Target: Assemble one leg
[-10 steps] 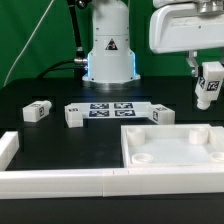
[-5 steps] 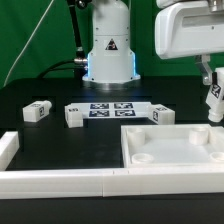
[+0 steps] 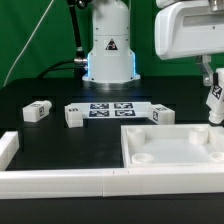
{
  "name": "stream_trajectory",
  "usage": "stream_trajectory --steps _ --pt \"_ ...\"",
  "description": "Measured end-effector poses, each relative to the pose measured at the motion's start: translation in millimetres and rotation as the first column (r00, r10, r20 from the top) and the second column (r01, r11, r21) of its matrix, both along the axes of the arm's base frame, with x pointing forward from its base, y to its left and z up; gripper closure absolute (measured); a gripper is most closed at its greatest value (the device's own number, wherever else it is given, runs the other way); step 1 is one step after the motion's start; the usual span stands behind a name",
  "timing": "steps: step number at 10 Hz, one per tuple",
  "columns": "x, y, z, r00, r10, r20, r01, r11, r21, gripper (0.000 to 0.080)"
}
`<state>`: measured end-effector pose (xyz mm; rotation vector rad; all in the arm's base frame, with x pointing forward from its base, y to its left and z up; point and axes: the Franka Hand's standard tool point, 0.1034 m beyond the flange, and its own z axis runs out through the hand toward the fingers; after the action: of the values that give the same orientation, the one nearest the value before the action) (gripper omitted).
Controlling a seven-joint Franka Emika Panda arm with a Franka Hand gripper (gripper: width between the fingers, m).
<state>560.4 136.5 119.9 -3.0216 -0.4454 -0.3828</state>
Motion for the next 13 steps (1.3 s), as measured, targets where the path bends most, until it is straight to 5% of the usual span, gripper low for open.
stream_trajectory --steps 6,13 --pt "40.4 -7.1 -11.2 0.999 0.028 0.044 -0.028 1.000 0.003 0.0508" --pt "51.6 -12.9 -23.7 0.999 0.018 0.041 -0.018 1.000 0.006 0.0508"
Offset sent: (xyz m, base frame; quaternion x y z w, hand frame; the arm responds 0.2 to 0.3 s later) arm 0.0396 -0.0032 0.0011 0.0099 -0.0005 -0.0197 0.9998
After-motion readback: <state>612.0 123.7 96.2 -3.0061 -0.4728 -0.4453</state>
